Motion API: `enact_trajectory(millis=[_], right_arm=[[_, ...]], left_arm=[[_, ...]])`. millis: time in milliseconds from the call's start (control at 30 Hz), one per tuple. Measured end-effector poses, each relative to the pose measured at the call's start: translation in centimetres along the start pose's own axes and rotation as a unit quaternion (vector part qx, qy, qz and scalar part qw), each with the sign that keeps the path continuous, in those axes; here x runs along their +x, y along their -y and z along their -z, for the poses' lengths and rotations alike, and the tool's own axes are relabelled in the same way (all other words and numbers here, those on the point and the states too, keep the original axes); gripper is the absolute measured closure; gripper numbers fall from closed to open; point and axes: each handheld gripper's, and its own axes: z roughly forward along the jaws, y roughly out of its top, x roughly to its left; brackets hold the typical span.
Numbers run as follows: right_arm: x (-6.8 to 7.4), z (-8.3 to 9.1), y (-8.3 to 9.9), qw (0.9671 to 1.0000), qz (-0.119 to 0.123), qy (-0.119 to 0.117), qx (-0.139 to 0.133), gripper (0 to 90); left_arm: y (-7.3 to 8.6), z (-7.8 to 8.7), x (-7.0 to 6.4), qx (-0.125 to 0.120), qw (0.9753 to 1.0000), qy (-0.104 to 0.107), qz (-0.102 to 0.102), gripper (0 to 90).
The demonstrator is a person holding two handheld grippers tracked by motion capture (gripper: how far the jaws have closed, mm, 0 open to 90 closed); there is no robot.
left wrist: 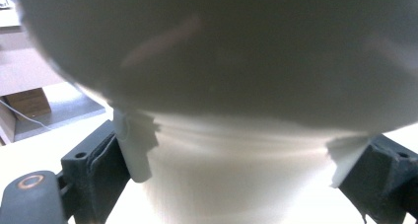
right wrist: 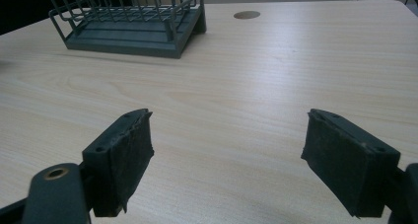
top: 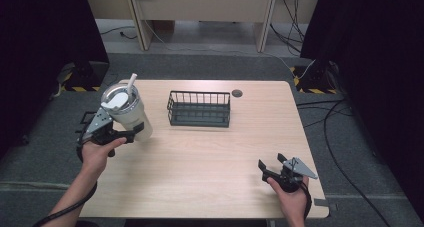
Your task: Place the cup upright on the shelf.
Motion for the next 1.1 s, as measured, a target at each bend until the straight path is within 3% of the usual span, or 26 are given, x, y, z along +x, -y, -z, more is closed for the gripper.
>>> enact_trajectory(millis=[1100], right_arm=[[0.0, 0.0, 0.0, 1.0000, 0.001, -0.001, -0.001, 19.2]], left_arm=[[-3.2, -2.8, -1.6, -0.008, 0.9994, 0.033, -0.010, 10.0]])
